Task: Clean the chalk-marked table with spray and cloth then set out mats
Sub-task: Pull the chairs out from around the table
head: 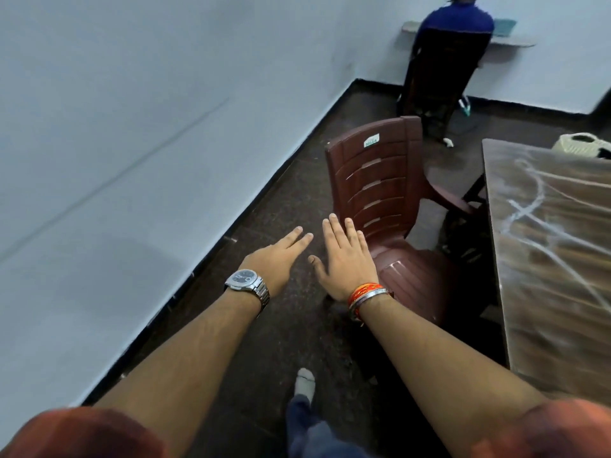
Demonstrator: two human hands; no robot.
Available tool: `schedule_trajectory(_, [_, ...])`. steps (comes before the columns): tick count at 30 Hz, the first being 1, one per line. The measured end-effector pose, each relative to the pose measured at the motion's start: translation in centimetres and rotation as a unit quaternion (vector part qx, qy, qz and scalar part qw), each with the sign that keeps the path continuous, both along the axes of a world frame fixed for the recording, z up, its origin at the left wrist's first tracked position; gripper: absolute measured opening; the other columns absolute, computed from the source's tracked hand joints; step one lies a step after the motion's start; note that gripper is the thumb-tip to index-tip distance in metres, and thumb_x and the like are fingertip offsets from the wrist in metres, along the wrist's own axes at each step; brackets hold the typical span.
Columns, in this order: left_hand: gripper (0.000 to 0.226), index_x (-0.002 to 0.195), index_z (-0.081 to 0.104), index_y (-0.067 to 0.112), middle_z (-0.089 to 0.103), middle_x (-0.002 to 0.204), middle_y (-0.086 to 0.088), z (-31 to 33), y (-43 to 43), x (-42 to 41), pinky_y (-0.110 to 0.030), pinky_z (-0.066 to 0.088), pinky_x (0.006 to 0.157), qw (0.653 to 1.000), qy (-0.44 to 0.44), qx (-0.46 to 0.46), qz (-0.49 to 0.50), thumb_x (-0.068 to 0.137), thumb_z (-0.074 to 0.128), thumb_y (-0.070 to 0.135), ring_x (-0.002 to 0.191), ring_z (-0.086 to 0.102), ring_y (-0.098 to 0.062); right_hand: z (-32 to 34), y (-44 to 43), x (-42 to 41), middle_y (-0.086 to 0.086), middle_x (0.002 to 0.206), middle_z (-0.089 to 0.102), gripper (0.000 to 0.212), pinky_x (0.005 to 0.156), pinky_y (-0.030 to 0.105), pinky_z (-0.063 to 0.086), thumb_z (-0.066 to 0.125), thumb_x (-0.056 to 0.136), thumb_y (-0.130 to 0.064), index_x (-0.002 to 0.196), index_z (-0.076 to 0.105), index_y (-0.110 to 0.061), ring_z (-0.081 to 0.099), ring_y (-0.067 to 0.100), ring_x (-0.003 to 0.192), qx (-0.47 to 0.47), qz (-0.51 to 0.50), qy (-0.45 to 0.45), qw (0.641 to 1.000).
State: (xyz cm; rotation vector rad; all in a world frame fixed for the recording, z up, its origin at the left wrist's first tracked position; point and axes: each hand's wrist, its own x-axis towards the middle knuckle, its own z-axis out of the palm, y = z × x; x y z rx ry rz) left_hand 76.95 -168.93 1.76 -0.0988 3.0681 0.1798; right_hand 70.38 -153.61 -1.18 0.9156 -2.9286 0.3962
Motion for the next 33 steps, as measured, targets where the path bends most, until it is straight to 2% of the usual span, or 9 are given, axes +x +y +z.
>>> schedule_trajectory(3, [0.081, 0.157, 0.016, 0.035, 0.004, 0.166, 0.013, -0.6, -2.6, -7.7, -0.035, 0.052, 0.090, 0.998, 0.007, 0.021, -0.052, 0.093, 0.040, -0.009, 0.132, 0.050, -0.023, -0.5, -2.5, -6.4, 0.005, 0.161, 0.002, 0.072, 0.119, 0.044, 0.006, 0.035, 0.096, -0.049, 0.152, 0.008, -0.014, -0.001, 0.028, 0.147, -0.007, -0.030, 0.002, 1.000])
schedule_trajectory(5, [0.078, 0.157, 0.019, 0.032, 0.007, 0.166, 0.008, -0.3, -3.9, -13.1, -0.035, 0.043, 0.107, 0.996, 0.000, 0.044, -0.077, 0.094, 0.040, -0.010, 0.149, 0.025, -0.023, -0.1, -4.0, -11.0, 0.006, 0.161, 0.003, 0.073, 0.119, 0.044, 0.007, 0.038, 0.095, -0.048, 0.152, 0.009, -0.012, 0.000, 0.028, 0.147, -0.015, -0.056, -0.009, 0.998])
schedule_trajectory(7, [0.073, 0.156, 0.022, 0.030, 0.009, 0.166, 0.005, 0.3, -4.9, -18.0, -0.035, 0.033, 0.115, 0.993, 0.005, 0.046, -0.105, 0.095, 0.040, -0.006, 0.151, 0.017, -0.022, 0.4, -5.2, -15.3, 0.006, 0.161, 0.005, 0.075, 0.118, 0.043, 0.007, 0.040, 0.094, -0.048, 0.152, 0.010, -0.011, 0.001, 0.027, 0.147, -0.029, -0.082, -0.006, 0.996])
schedule_trajectory(11, [0.074, 0.158, 0.018, 0.025, 0.009, 0.166, -0.001, 1.5, -6.5, -27.2, -0.032, 0.022, 0.119, 0.987, 0.052, 0.030, -0.151, 0.095, 0.047, 0.000, 0.149, 0.024, -0.023, 1.3, -7.3, -22.6, 0.007, 0.161, 0.005, 0.079, 0.118, 0.043, 0.008, 0.044, 0.092, -0.048, 0.152, 0.010, -0.010, 0.003, 0.028, 0.147, -0.049, -0.149, -0.011, 0.988])
schedule_trajectory(17, [0.093, 0.158, -0.002, 0.014, -0.003, 0.167, -0.003, 0.4, -7.6, -42.3, -0.037, 0.005, 0.124, 0.961, 0.019, -0.099, -0.258, 0.090, 0.061, 0.016, 0.153, -0.005, -0.018, 0.8, -8.9, -31.6, 0.011, 0.160, 0.003, 0.086, 0.118, 0.041, 0.009, 0.050, 0.090, -0.048, 0.152, 0.007, -0.006, 0.003, 0.026, 0.147, -0.083, -0.262, -0.044, 0.960])
schedule_trajectory(22, [0.098, 0.155, -0.015, 0.010, -0.013, 0.166, -0.004, -1.2, -8.0, -53.4, -0.039, -0.001, 0.122, 0.885, -0.006, -0.237, -0.401, 0.091, 0.058, 0.020, 0.152, -0.011, -0.017, -0.4, -10.3, -38.4, 0.020, 0.158, 0.001, 0.090, 0.119, 0.036, 0.006, 0.049, 0.091, -0.051, 0.150, 0.006, 0.002, 0.001, 0.029, 0.147, -0.108, -0.370, -0.095, 0.918])
schedule_trajectory(27, [0.076, 0.156, -0.015, 0.010, -0.015, 0.165, -0.004, -2.0, -7.0, -60.4, -0.040, 0.001, 0.124, 0.801, -0.021, -0.245, -0.546, 0.101, 0.038, 0.013, 0.153, -0.009, -0.018, -1.5, -12.9, -42.5, 0.022, 0.158, 0.002, 0.090, 0.119, 0.040, 0.009, 0.046, 0.091, -0.056, 0.150, 0.009, 0.002, 0.002, 0.030, 0.147, -0.123, -0.486, -0.137, 0.854])
schedule_trajectory(31, [0.092, 0.155, -0.016, 0.009, -0.015, 0.165, -0.005, -2.7, -6.4, -63.2, -0.038, 0.004, 0.124, 0.753, -0.001, -0.234, -0.614, 0.096, 0.054, 0.026, 0.153, -0.006, -0.020, -1.4, -15.1, -44.2, 0.022, 0.158, 0.004, 0.091, 0.118, 0.043, 0.013, 0.047, 0.088, -0.055, 0.149, 0.010, 0.002, 0.004, 0.030, 0.147, -0.116, -0.533, -0.152, 0.824])
schedule_trajectory(33, [0.092, 0.155, -0.014, 0.010, -0.014, 0.166, -0.005, -3.3, -6.1, -64.0, -0.037, 0.004, 0.124, 0.729, 0.012, -0.236, -0.643, 0.096, 0.053, 0.029, 0.153, -0.005, -0.020, -1.2, -15.9, -45.0, 0.020, 0.158, 0.004, 0.091, 0.118, 0.045, 0.014, 0.050, 0.087, -0.052, 0.150, 0.009, 0.000, 0.006, 0.030, 0.146, -0.118, -0.549, -0.160, 0.812])
